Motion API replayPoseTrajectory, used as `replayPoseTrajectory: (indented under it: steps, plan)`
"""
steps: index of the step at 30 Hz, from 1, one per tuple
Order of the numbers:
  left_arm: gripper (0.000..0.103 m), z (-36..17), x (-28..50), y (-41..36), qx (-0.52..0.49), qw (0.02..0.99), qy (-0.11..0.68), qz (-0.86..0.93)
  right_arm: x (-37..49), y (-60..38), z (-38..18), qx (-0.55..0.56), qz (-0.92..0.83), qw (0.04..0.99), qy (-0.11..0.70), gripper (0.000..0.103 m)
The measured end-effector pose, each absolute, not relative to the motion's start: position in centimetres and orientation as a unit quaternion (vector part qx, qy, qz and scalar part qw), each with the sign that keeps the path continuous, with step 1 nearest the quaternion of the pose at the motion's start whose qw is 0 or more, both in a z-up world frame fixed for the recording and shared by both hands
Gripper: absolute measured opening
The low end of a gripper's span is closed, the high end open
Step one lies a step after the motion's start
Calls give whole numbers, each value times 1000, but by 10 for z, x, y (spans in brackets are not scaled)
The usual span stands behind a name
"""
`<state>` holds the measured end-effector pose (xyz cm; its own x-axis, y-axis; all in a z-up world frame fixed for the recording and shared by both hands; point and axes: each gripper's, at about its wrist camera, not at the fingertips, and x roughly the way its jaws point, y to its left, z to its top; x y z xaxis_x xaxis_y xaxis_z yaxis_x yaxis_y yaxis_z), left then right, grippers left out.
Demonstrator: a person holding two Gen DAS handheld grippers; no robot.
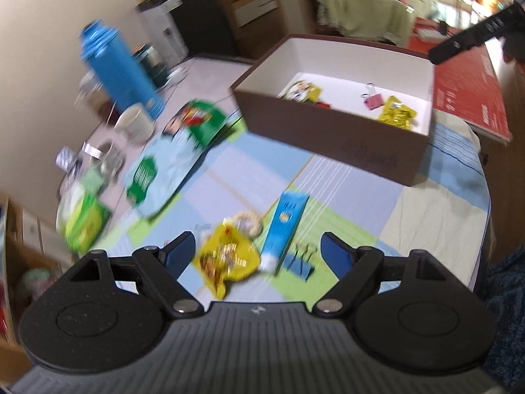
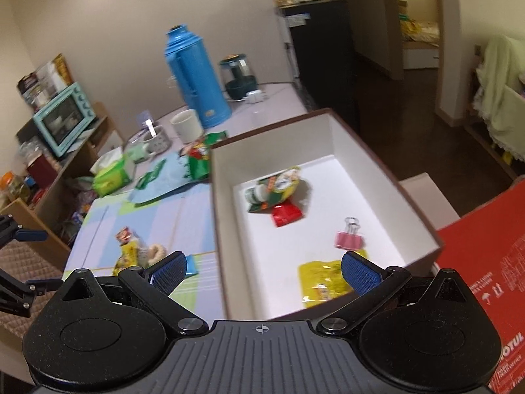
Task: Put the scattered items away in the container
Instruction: 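Move both open tools out of the box back over the table items, then grasp the blue binder clip with the right tool while the left tool grasps the large yellow snack bag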
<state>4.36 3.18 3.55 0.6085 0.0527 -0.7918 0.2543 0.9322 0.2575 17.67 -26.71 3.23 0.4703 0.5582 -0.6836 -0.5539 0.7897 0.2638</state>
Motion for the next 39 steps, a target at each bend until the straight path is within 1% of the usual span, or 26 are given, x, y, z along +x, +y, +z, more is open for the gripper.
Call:
replayPoseTrajectory:
  steps: [5, 12, 16, 29, 39]
  plan:
    - [81, 29, 21, 63, 125, 886, 446, -27, 155, -229, 32, -32, 378, 841, 386, 103]
    - [81, 18, 7, 85, 110, 883, 456, -11, 128, -170, 17, -81, 430, 811, 388, 103]
    - [81, 12, 4, 97, 104, 881, 462, -7, 121, -145, 2, -94, 444, 795, 403, 103]
    - [81, -17, 14, 126, 94, 867, 490, -15, 119, -95, -66, -112, 423, 755, 489, 103]
    - [81, -44, 36, 136, 100, 852, 512, -44, 122, -66, -101, -138, 437, 735, 499, 102]
